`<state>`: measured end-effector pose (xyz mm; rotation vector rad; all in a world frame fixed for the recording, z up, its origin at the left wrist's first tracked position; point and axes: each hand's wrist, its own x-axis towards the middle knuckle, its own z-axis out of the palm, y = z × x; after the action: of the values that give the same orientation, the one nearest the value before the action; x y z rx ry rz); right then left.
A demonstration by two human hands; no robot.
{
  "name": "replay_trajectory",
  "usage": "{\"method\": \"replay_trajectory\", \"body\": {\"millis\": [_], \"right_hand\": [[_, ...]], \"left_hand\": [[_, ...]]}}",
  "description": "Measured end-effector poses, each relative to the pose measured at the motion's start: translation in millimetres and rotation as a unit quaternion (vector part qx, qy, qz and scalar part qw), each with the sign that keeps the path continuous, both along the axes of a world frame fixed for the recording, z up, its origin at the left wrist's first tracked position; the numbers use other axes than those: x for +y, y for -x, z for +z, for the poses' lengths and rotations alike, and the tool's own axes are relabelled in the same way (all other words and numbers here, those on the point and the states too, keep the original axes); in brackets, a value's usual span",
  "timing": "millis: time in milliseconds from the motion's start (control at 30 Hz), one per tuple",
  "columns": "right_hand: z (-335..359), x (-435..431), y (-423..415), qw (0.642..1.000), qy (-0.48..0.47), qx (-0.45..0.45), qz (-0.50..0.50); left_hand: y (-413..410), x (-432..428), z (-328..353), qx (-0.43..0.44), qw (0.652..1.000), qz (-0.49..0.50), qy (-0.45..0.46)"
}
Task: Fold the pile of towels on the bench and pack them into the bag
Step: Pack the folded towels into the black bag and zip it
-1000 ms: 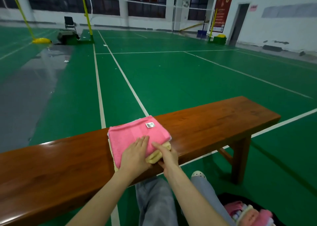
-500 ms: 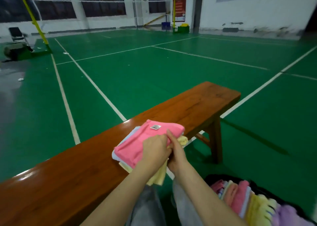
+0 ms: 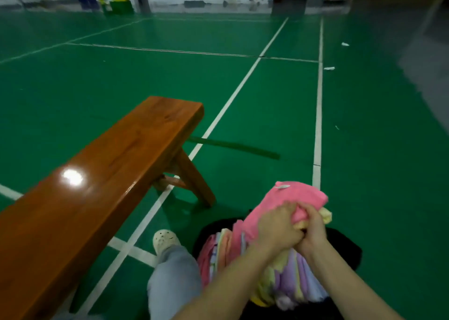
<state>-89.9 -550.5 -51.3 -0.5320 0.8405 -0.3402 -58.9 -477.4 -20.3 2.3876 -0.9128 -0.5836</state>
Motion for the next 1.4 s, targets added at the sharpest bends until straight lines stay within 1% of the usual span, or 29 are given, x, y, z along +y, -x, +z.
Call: {"method": "replay_trajectory", "body": {"millis": [67, 167, 233, 300, 367, 433, 500, 567, 600, 667, 700, 767, 833, 900, 933, 967, 1000, 1033, 1067, 1100, 1133, 1200, 1233, 1333, 1400], "right_hand": [[-23, -43, 22, 0.999, 0.024, 0.024, -0.026], [-52, -97, 56, 0.99, 0.069, 0.117, -0.025], [-73, -126, 76, 0.976, 0.105, 0.188, -0.035], [-93, -146, 89, 0.954, 0.137, 0.26, -0.056], [-115, -159, 95, 0.928, 0.178, 0.323, -0.046], [-131, -162, 94, 0.904, 0.208, 0.373, 0.0], [-147, -159, 86, 0.894, 0.226, 0.384, 0.048], [-164, -152, 72, 0.883, 0.234, 0.398, 0.078], [-172, -146, 65, 0.881, 0.233, 0.404, 0.083], [-183, -136, 52, 0.871, 0.238, 0.422, 0.085], [-187, -130, 48, 0.87, 0.233, 0.425, 0.087], [-188, -118, 42, 0.881, 0.219, 0.411, 0.09], [-190, -107, 44, 0.895, 0.217, 0.378, 0.092], [-192, -103, 50, 0.898, 0.219, 0.372, 0.087], [-193, -104, 54, 0.895, 0.215, 0.386, 0.065], [-193, -106, 59, 0.89, 0.205, 0.406, 0.043], [-191, -110, 64, 0.884, 0.195, 0.424, 0.026], [-190, -114, 71, 0.884, 0.187, 0.428, 0.014], [-188, -118, 76, 0.886, 0.184, 0.426, 0.008], [-187, -121, 80, 0.883, 0.19, 0.43, 0.014], [-187, -122, 82, 0.876, 0.199, 0.438, 0.024], [-186, -122, 84, 0.871, 0.207, 0.443, 0.038], [-184, -122, 85, 0.872, 0.206, 0.441, 0.046], [-180, -127, 88, 0.877, 0.194, 0.436, 0.054], [-180, -131, 91, 0.881, 0.169, 0.438, 0.049]], "left_hand": [[19, -42, -29, 0.104, 0.993, -0.044, 0.035], [46, -96, -70, 0.245, 0.965, -0.041, 0.089], [58, -124, -93, 0.351, 0.929, -0.02, 0.118], [66, -144, -117, 0.457, 0.88, 0.002, 0.128], [71, -155, -148, 0.514, 0.845, 0.046, 0.141], [72, -157, -179, 0.556, 0.81, 0.103, 0.157], [69, -154, -206, 0.592, 0.772, 0.153, 0.175], [62, -153, -224, 0.616, 0.747, 0.181, 0.174], [59, -153, -236, 0.617, 0.744, 0.195, 0.165], [50, -148, -247, 0.606, 0.753, 0.213, 0.145], [48, -144, -255, 0.607, 0.747, 0.229, 0.145], [45, -134, -268, 0.622, 0.73, 0.242, 0.149], [41, -123, -279, 0.62, 0.727, 0.262, 0.14], [35, -119, -282, 0.61, 0.732, 0.273, 0.134], [33, -121, -282, 0.594, 0.75, 0.266, 0.117], [30, -124, -282, 0.546, 0.801, 0.232, 0.081], [28, -128, -281, 0.478, 0.857, 0.186, 0.038], [27, -133, -281, 0.411, 0.9, 0.143, 0.006], [26, -139, -281, 0.373, 0.921, 0.111, -0.007], [25, -147, -280, 0.37, 0.924, 0.096, -0.007], [25, -154, -281, 0.423, 0.899, 0.111, 0.004], [20, -168, -276, 0.546, 0.819, 0.169, 0.04], [18, -171, -277, 0.58, 0.79, 0.194, 0.051], [12, -173, -284, 0.607, 0.754, 0.245, 0.056], [9, -170, -284, 0.606, 0.748, 0.261, 0.067]]}}
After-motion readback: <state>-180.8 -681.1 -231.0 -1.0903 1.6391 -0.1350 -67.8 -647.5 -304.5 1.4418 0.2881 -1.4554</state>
